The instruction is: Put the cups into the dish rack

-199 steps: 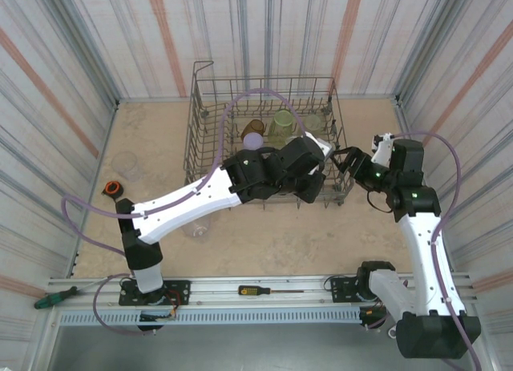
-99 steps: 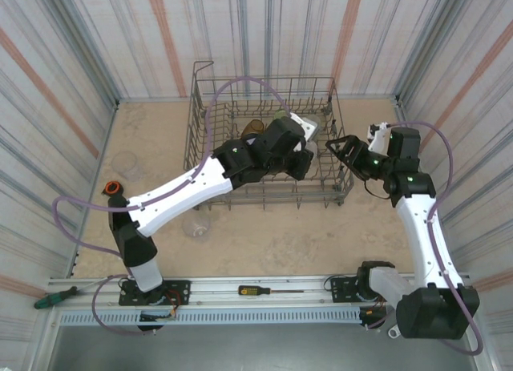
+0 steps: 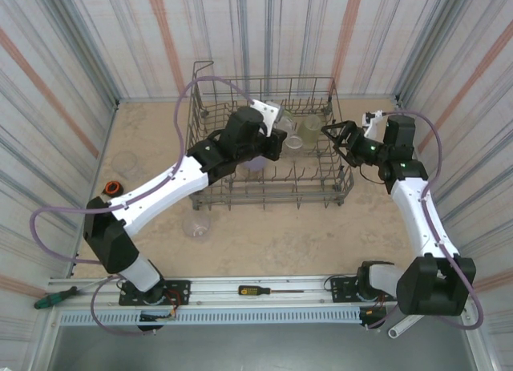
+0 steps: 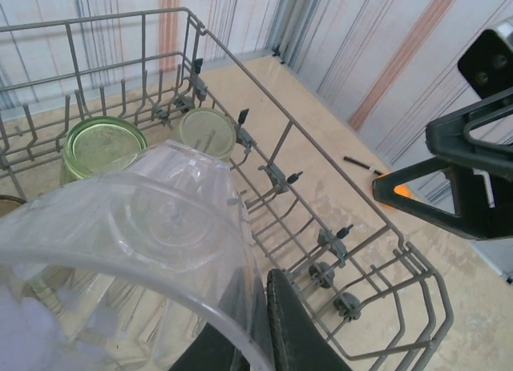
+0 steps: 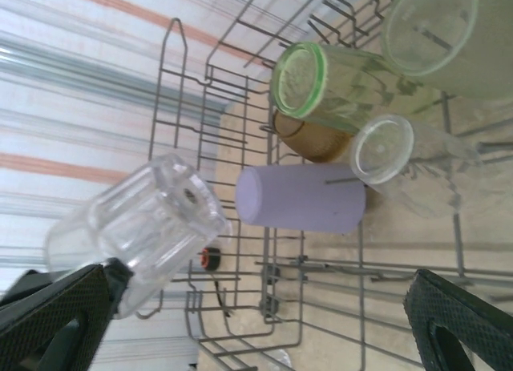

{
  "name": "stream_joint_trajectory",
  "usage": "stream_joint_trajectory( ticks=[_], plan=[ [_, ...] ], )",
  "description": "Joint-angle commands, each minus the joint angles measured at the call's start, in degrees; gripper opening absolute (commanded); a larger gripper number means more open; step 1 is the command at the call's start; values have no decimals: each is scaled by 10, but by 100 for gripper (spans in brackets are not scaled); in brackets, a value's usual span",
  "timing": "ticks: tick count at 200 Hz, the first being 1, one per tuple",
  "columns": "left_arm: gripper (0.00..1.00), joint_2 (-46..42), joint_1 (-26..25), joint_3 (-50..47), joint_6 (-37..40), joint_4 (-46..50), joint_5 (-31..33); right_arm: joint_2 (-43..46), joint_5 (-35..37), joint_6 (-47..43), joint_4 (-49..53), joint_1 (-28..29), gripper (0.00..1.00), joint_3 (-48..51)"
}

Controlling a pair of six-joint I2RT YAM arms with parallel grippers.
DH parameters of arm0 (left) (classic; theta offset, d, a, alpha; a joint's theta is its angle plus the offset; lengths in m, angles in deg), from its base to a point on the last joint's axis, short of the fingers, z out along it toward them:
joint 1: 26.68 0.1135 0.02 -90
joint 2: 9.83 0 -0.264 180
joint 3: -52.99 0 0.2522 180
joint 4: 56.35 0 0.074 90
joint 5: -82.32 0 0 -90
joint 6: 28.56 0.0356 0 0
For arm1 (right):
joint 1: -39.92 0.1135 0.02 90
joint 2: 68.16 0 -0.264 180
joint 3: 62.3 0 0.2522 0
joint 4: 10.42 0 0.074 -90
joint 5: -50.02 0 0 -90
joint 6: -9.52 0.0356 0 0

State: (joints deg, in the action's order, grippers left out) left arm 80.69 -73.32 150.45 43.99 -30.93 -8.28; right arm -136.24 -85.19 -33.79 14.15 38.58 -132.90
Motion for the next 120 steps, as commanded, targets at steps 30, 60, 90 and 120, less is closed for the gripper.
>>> stream_joint_trajectory(
  ticks=[30,60,90,120],
  plan=[
    [0,-52,63,-79,-27,-207,-182,-70,-50,49,-103,57,99,-58],
    [0,-59,94,-118,-75,-287,-231,-113,-65,57,-136,87,99,-80],
    [0,-57,125,-148,-137,-360,-289,-155,-80,81,-187,103,99,-95],
    [0,-63,135,-154,-154,-361,-299,-192,-99,98,-236,119,99,-112]
  ],
)
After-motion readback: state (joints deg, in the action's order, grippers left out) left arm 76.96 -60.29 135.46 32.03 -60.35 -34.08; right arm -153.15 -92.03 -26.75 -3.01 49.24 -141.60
